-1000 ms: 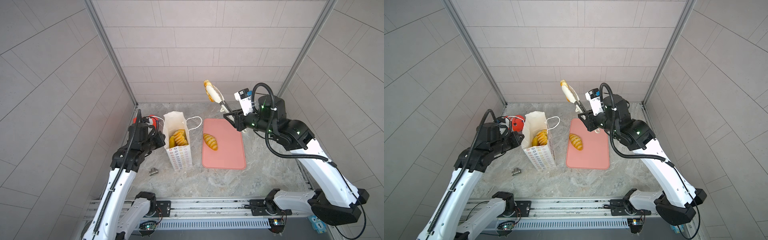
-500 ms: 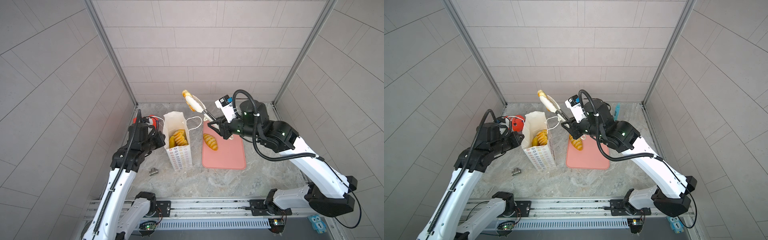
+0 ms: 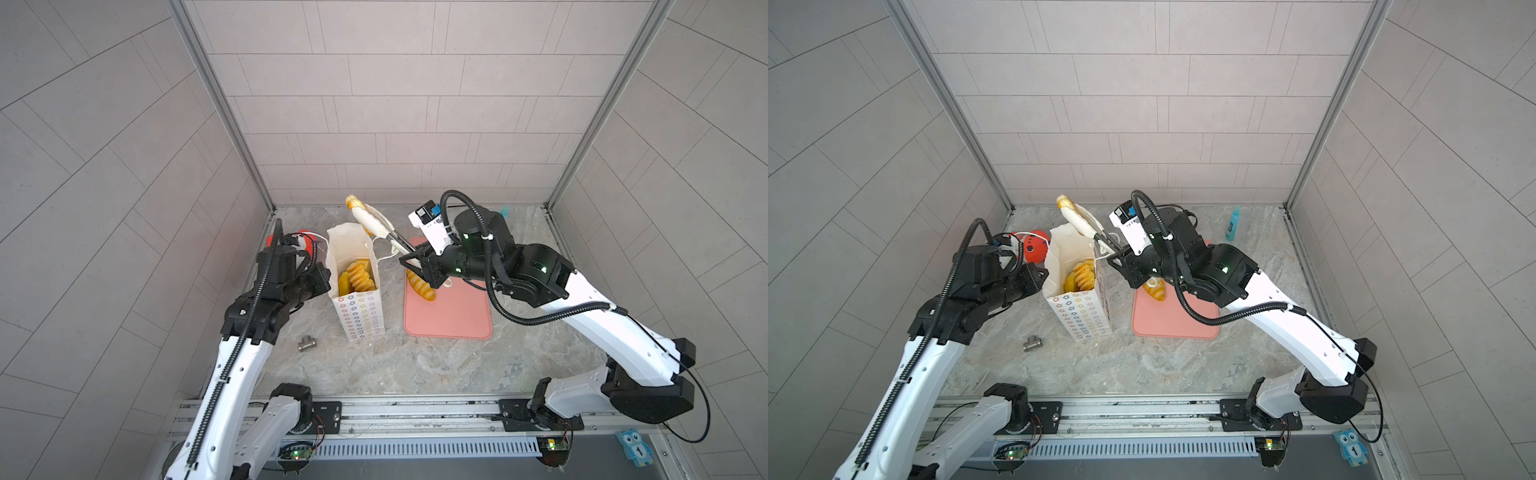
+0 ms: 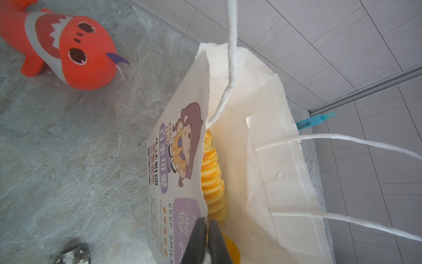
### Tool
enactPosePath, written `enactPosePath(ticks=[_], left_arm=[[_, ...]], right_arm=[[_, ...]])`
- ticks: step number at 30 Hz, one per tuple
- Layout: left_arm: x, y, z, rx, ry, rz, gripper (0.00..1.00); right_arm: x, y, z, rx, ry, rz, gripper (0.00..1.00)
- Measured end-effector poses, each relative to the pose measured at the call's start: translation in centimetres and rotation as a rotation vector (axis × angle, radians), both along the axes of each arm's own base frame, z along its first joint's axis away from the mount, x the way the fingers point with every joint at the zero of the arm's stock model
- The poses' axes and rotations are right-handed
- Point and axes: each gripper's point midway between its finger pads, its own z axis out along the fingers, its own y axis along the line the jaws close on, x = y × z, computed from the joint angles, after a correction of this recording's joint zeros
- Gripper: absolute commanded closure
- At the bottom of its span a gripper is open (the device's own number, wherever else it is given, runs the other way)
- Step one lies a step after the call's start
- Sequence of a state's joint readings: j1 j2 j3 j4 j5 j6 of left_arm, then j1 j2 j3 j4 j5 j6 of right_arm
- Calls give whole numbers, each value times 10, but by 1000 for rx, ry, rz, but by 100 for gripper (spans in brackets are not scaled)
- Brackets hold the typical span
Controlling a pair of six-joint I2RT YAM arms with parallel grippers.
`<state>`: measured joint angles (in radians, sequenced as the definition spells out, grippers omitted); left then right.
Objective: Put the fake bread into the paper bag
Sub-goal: 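Carry the ring bun over the paper bag opening with the right gripper, then lower the ring bun into the bag and open the tongs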
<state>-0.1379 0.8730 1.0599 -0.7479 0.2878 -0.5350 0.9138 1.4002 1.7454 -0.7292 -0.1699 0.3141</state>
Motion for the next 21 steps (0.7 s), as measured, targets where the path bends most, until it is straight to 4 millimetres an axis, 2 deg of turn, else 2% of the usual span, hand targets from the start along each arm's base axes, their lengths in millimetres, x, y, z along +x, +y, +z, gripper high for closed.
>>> enactPosePath(ticks=[6, 14, 16, 21], left_arm=[[0, 0, 0, 0, 0, 0, 91], [0, 0, 0, 0, 0, 0, 91], [0, 0, 0, 0, 0, 0, 91], [0, 0, 0, 1, 0, 0, 91]], right_arm=[[2, 10, -15, -28, 26, 2, 69], [10, 22, -52, -97, 89, -7, 69], [11, 24, -60, -114, 104, -7, 66], [12, 28, -74, -143, 128, -6, 65]])
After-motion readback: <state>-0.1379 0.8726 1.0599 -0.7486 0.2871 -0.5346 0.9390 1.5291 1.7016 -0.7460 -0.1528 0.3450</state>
